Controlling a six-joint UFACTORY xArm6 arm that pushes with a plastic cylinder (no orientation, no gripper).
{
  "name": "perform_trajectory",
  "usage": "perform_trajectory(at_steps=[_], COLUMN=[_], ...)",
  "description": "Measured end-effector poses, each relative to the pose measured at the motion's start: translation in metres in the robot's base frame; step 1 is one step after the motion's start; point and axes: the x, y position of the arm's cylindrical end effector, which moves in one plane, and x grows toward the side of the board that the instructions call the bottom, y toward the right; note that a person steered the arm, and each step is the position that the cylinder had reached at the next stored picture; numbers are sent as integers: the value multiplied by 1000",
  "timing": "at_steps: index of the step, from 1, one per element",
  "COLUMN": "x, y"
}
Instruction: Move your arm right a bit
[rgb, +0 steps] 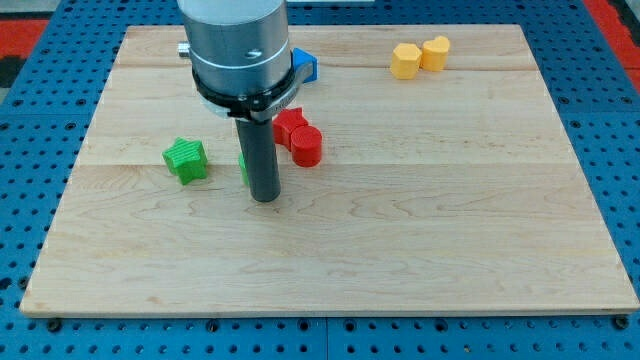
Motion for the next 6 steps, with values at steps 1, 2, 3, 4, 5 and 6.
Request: perform_trajectory(at_steps=[1, 2, 3, 4, 5, 6], x=[-12, -30, -31, -18, 13, 19], y=[39, -15, -78, -60, 13, 33])
